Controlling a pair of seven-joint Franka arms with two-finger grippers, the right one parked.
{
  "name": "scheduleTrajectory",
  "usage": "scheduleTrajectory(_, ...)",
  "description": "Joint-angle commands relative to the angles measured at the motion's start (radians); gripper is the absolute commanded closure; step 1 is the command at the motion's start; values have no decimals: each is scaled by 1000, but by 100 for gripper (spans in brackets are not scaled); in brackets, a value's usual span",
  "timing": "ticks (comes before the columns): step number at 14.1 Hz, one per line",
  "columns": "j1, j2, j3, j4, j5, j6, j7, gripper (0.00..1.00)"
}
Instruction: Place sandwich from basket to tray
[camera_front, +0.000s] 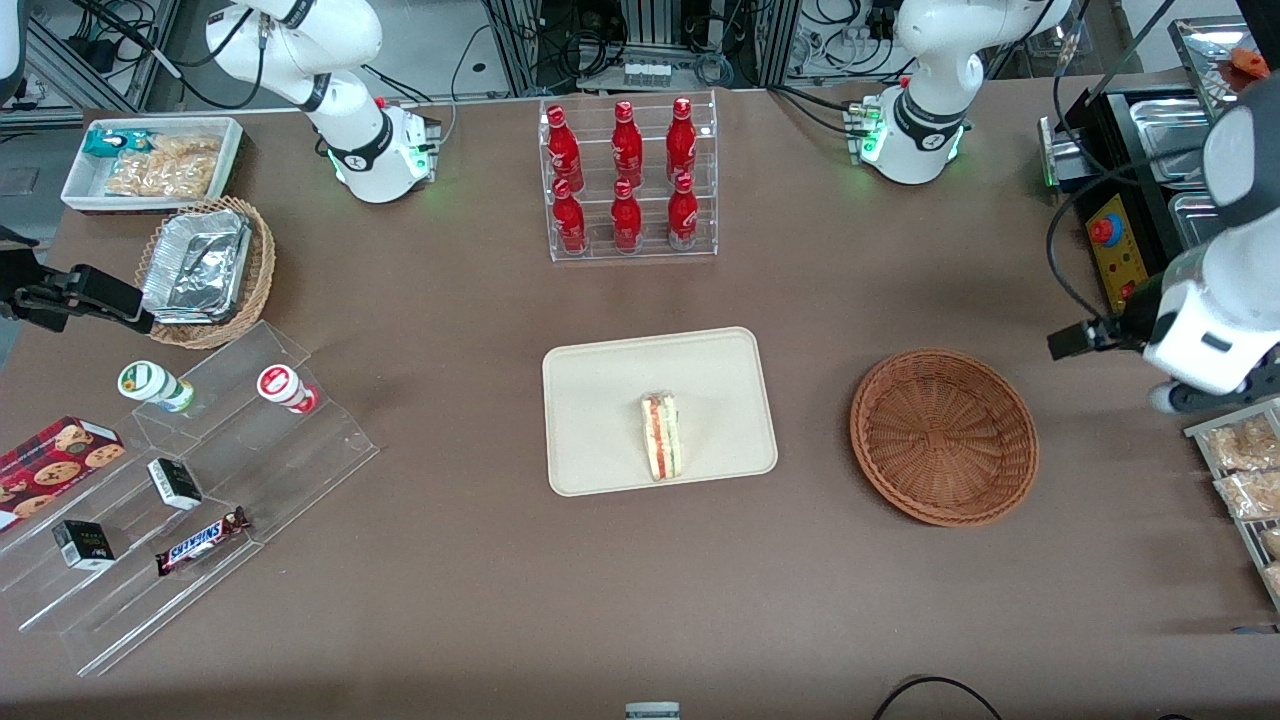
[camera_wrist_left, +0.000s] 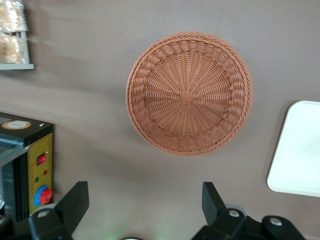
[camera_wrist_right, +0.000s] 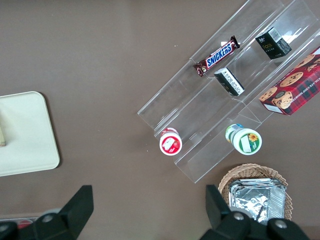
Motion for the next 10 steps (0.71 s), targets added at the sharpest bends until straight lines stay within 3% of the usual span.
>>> scheduleTrajectory(1,-31,-100,1,-59,-15,-17,17,0)
scheduleTrajectory(4,-75,-189,7,-129,-9,-22,-1,0)
scheduleTrajectory(7,-77,-192,40,-122,-67,-22,5,0)
scheduleTrajectory(10,-77,-189,40,-114,-75,-17,2,0)
